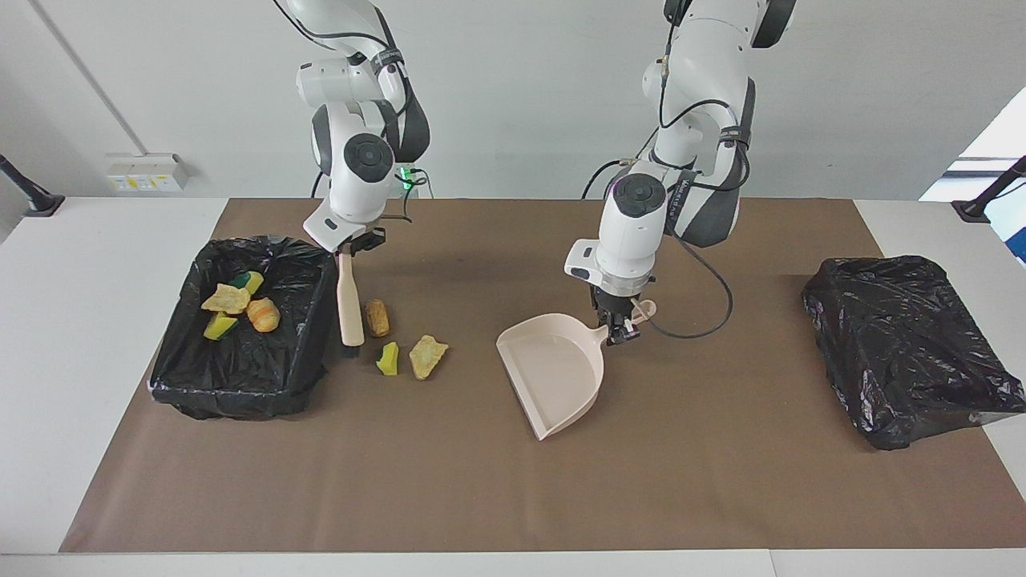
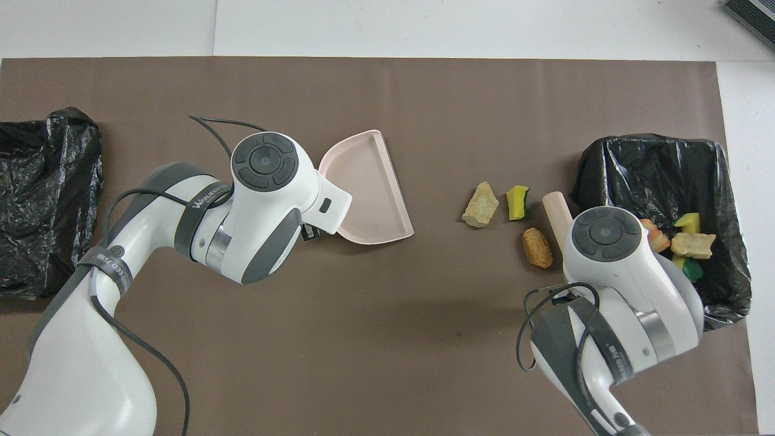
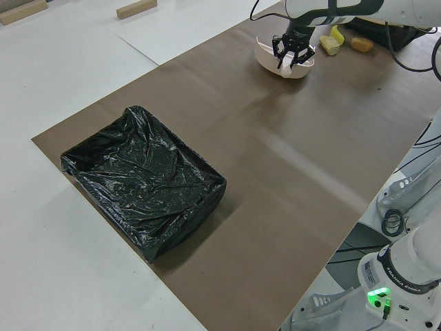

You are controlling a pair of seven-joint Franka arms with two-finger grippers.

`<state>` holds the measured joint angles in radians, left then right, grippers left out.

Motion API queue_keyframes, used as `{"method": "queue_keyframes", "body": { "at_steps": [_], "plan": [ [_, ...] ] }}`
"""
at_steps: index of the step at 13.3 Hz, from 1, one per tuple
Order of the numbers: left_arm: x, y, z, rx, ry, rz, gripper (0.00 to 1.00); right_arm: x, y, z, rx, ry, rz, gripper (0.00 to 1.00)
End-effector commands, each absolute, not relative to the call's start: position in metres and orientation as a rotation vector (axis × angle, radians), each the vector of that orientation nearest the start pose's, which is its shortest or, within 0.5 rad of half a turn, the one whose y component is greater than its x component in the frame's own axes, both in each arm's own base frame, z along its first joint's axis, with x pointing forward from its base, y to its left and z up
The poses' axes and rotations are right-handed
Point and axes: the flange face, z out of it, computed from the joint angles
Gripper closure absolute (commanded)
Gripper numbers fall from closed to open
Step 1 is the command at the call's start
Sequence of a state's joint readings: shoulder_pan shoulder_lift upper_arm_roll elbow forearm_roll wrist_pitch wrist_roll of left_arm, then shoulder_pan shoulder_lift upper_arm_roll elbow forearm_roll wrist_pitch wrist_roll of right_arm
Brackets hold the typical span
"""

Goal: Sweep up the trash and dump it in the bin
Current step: 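Sweep the remaining chunks into the dustpan with the brush in the right gripper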

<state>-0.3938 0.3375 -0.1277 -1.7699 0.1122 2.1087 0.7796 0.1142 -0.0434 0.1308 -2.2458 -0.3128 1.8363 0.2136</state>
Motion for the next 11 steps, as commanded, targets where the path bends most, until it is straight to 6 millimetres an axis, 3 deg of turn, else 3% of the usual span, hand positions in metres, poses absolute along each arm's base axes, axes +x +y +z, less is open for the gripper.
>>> {"method": "queue_keyframes", "body": {
  "at_steps": [1,4,7,11],
  "plan": [
    [0.554,-0.308,0.379,-2.29,2.045,0.093,1.0,0.464,0.107,0.351,-3.379,-0.261,0.505,1.0],
    [0.54,-0.315,0.367,-2.275,2.076,0.191,1.0,0.469,0.141,0.336,-3.164,-0.259,0.502,1.0],
    [0.521,-0.334,0.36,-2.235,2.117,0.224,1.0,0.478,0.187,0.347,-3.023,-0.233,0.468,1.0],
    [0.514,-0.334,0.355,-2.233,2.118,0.224,1.0,0.484,0.241,0.366,-2.827,-0.134,0.435,1.0]
  ]
}}
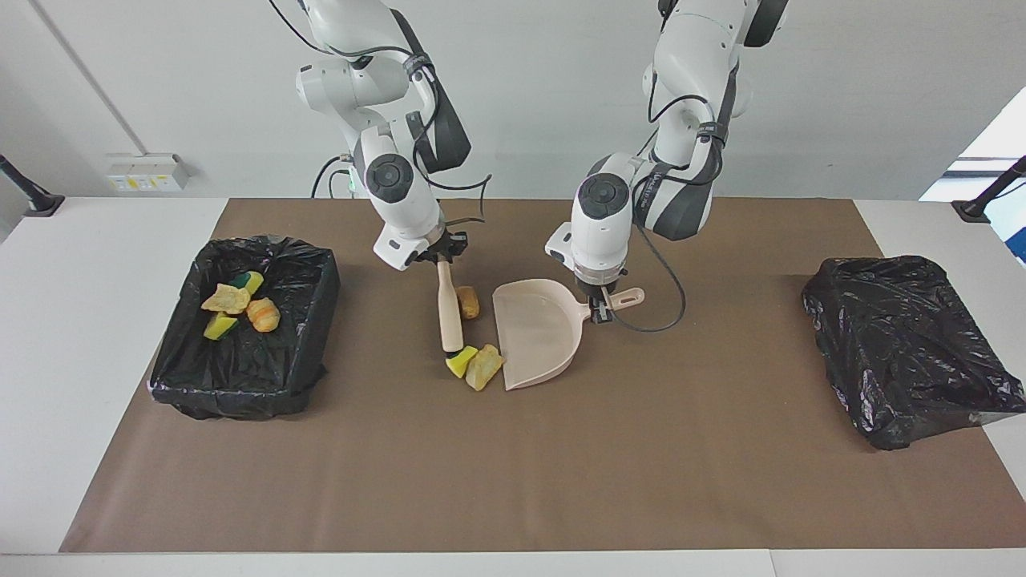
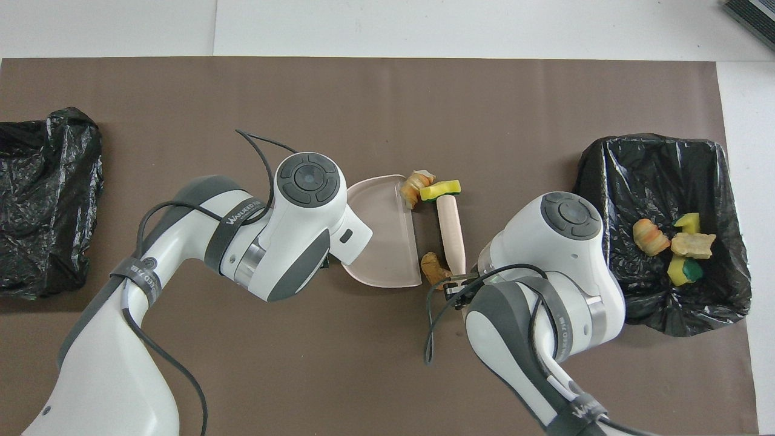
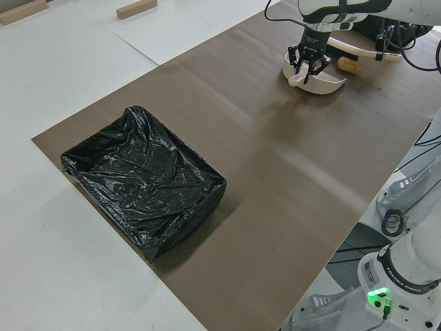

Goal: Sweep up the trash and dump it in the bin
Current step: 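Sweep the remaining chunks into the dustpan with the brush in the right gripper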

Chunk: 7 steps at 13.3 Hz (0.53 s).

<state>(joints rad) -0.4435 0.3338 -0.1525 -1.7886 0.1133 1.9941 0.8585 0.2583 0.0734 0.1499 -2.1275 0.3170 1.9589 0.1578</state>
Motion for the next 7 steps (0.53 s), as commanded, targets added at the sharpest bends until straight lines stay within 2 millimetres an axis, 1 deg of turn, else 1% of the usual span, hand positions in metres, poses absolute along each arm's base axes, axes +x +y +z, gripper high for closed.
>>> {"method": "queue_keyframes", "body": {
  "at_steps": [1,2,4,5,6,7],
  "plan": [
    [0.512,-0.331,0.355,-2.236,2.113,0.227,1.0,0.486,0.246,0.367,-2.807,-0.125,0.435,1.0],
    [0.511,-0.331,0.353,-2.237,2.112,0.22,1.0,0.489,0.251,0.371,-2.773,-0.105,0.433,1.0],
    [0.509,-0.329,0.349,-2.241,2.109,0.194,1.0,0.487,0.263,0.385,-2.748,-0.122,0.426,1.0],
    [0.511,-0.325,0.35,-2.247,2.102,0.19,1.0,0.488,0.258,0.396,-2.744,-0.117,0.421,1.0],
    [0.512,-0.323,0.35,-2.252,2.097,0.19,1.0,0.486,0.253,0.424,-2.738,-0.121,0.426,1.0],
    [0.513,-0.322,0.35,-2.253,2.096,0.185,1.0,0.486,0.242,0.444,-2.753,-0.113,0.447,1.0]
  ]
}}
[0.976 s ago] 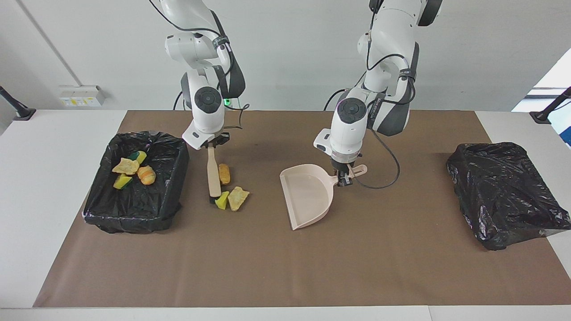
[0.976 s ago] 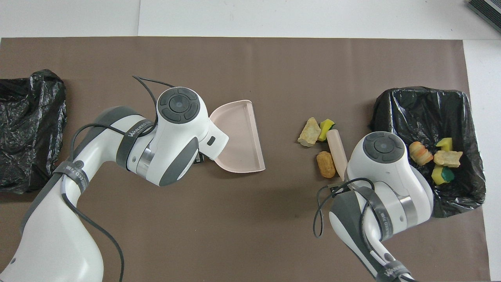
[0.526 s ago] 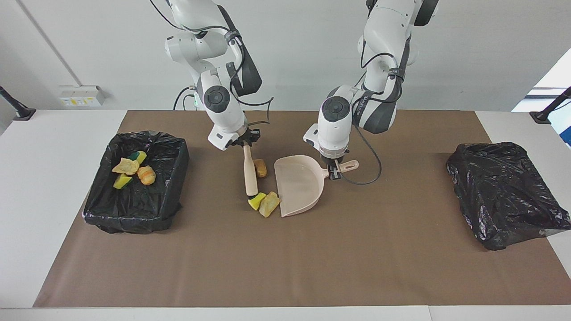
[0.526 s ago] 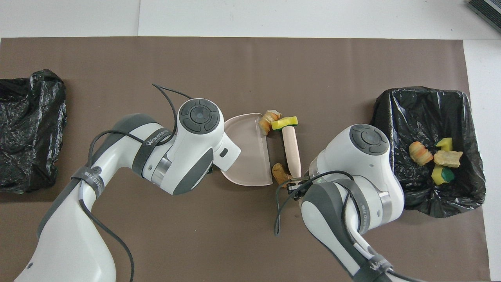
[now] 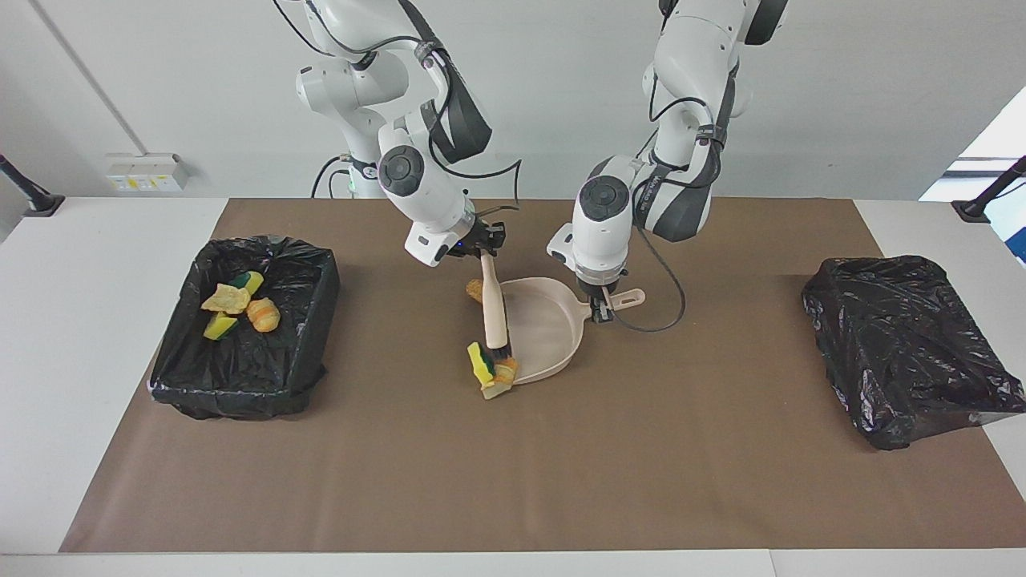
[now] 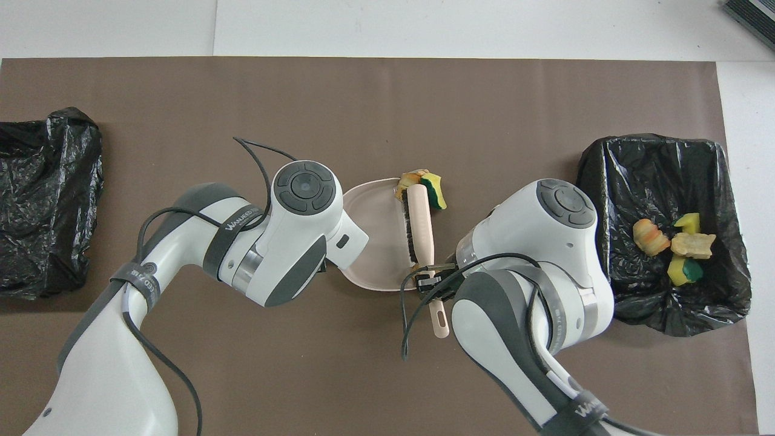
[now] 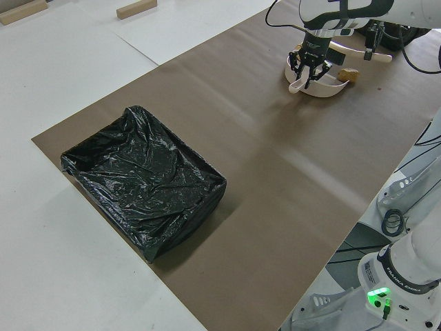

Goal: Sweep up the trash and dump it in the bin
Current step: 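Sweep the remaining chunks into the dustpan with the brush in the right gripper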

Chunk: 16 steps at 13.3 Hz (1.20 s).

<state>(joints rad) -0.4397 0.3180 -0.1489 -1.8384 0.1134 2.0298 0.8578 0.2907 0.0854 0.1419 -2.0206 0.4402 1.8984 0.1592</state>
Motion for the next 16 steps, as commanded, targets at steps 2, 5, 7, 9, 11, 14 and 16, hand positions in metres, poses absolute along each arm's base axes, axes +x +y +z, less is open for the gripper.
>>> {"method": "queue_keyframes", "body": {
  "at_steps": [2,5,7,9,11,14,16],
  "plan": [
    [0.515,-0.319,0.35,-2.261,2.087,0.188,1.0,0.499,0.214,0.462,-2.904,-0.141,0.405,1.0],
    [0.515,-0.32,0.349,-2.26,2.09,0.181,1.0,0.526,0.181,0.437,-3.154,-0.315,0.296,1.0],
    [0.515,-0.32,0.348,-2.263,2.089,0.171,1.0,0.55,0.182,0.403,-3.261,-0.452,0.306,1.0],
    [0.515,-0.318,0.346,-2.265,2.086,0.166,1.0,0.56,0.191,0.378,-3.258,-0.49,0.306,1.0],
    [0.516,-0.316,0.346,-2.268,2.083,0.166,1.0,0.547,0.221,0.35,-3.204,-0.621,0.375,1.0],
    [0.515,-0.316,0.346,-2.268,2.083,0.171,1.0,0.525,0.243,0.348,-3.028,-0.557,0.542,1.0],
    [0.515,-0.316,0.346,-2.268,2.083,0.171,1.0,0.503,0.26,0.35,-2.88,-0.489,0.627,1.0]
  ]
}}
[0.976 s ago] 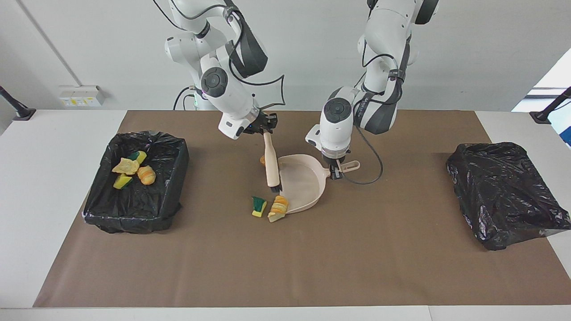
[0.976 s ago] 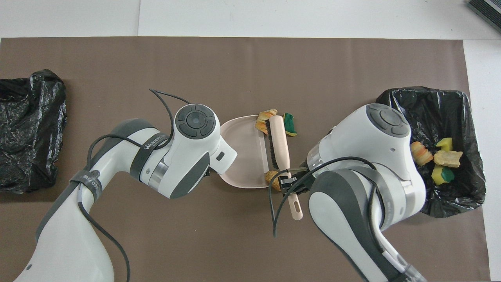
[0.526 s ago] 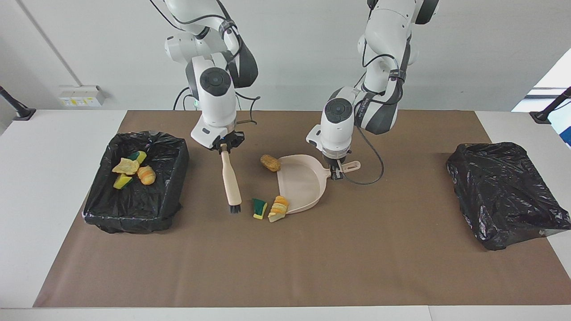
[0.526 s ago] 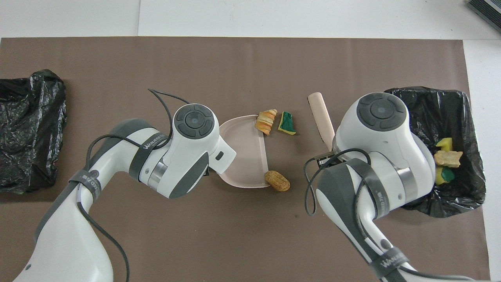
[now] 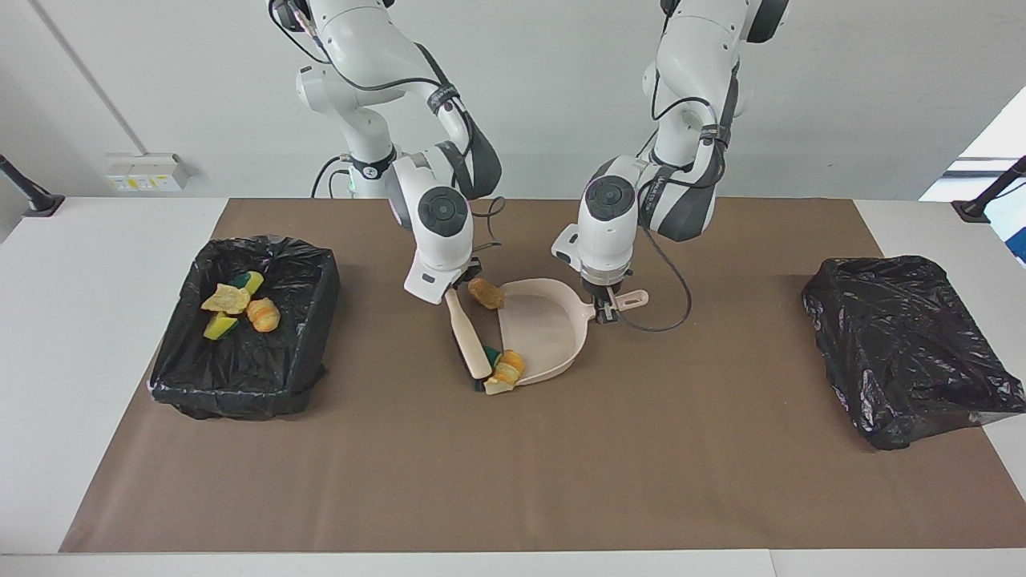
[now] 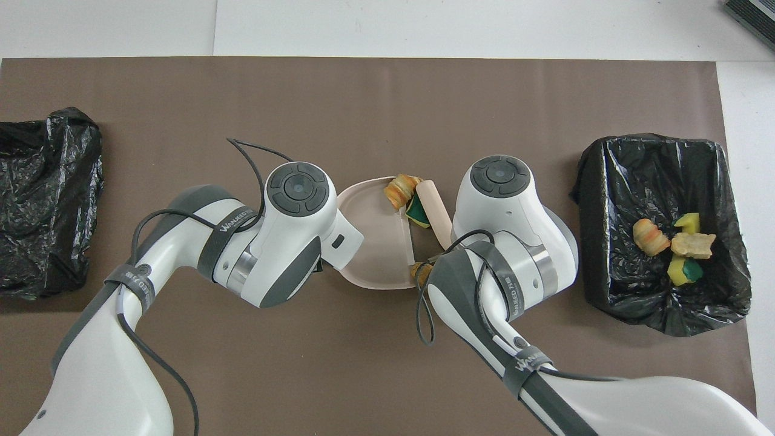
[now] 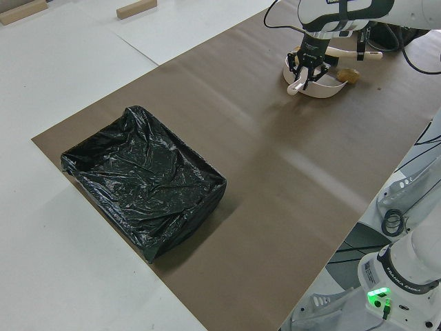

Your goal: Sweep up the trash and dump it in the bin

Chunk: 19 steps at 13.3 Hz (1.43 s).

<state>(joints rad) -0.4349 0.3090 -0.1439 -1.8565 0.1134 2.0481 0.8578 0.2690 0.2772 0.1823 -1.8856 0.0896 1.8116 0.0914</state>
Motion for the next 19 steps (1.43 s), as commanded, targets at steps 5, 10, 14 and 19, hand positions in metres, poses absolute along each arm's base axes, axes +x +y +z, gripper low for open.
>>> {"method": "queue_keyframes", "body": {
  "at_steps": [5,10,14,19],
  "plan": [
    [0.514,-0.314,0.345,-2.27,2.082,0.176,1.0,0.482,0.277,0.402,-2.794,-0.424,0.611,1.0],
    [0.514,-0.314,0.345,-2.272,2.078,0.174,1.0,0.444,0.224,0.431,-3.076,-0.228,0.71,1.0],
    [0.513,-0.312,0.343,-2.279,2.071,0.176,1.0,0.401,0.19,0.377,-3.138,-0.132,0.678,1.0],
    [0.512,-0.306,0.34,-2.285,2.065,0.176,1.0,0.409,0.245,0.346,-2.988,-0.099,0.636,1.0]
  ]
}}
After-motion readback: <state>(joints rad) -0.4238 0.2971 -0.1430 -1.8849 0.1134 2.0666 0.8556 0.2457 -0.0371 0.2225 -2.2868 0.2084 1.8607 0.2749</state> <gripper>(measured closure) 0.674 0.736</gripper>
